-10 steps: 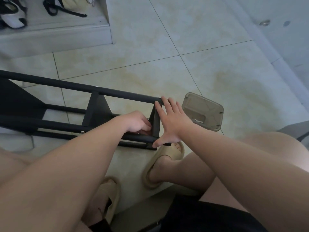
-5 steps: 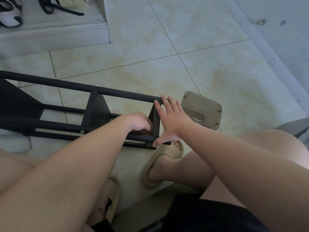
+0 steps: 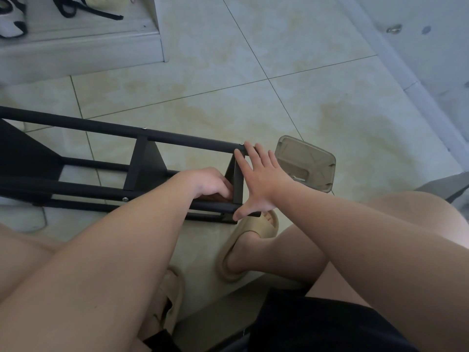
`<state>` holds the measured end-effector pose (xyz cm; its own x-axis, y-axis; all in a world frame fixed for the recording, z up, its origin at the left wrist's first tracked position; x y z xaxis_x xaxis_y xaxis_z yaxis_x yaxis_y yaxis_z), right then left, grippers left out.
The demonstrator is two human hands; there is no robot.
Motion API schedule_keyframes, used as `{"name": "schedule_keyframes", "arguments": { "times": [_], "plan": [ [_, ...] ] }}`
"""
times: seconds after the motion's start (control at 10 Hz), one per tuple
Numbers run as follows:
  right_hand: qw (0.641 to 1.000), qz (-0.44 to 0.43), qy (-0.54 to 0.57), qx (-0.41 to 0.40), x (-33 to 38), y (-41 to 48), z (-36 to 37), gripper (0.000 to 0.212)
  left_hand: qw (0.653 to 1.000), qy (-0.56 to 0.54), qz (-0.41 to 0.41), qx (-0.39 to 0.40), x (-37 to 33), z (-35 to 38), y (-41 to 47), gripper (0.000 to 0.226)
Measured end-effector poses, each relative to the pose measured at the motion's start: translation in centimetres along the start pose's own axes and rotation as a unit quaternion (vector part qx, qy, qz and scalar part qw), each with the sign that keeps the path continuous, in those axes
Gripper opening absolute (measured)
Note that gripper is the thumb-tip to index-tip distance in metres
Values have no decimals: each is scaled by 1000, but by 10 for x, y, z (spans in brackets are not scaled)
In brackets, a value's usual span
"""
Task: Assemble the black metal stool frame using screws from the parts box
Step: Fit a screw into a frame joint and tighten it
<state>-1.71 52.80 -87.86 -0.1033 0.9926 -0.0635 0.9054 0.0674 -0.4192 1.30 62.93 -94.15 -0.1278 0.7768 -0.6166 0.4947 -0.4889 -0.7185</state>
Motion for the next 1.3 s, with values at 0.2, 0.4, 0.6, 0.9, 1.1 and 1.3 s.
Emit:
{"name": "schedule_keyframes", "arguments": {
  "times": [0.2,0.4,0.6,0.9,1.1,1.3],
  "plan": [
    [1000,3,0,-3,0,1,0,160,1000,15,-11,-20,-2,0,2,40],
    [1000,8,6,1,-1,2,2,161,1000,19,-16,-7,0,0,2,26],
    [1000,10,7,-1,-1,2,2,161,998,18,-56,-3,7,0,4,32],
    [1000,12,-1,-9,-2,3,2,162,998,-11,-67,-2,11,2,6,14],
    [1000,12,-3,-8,-2,4,3,162,996,-6,-91,-4,14,2,7,23],
    [1000,12,-2,-5,-1,3,1,162,995,1,-100,0,17,4,9,14]
  ]
}}
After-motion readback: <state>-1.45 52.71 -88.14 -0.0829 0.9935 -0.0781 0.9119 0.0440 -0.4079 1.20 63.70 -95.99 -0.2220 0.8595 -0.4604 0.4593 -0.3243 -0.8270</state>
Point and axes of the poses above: each hand's wrist, its own y-axis towards the middle knuckle, its own z-axis out of the palm, x = y × z, the point moved 9 cm from there along y, towards the middle knuckle, and after that the axes turned 8 degrees about -x, right-handed, at the moved point
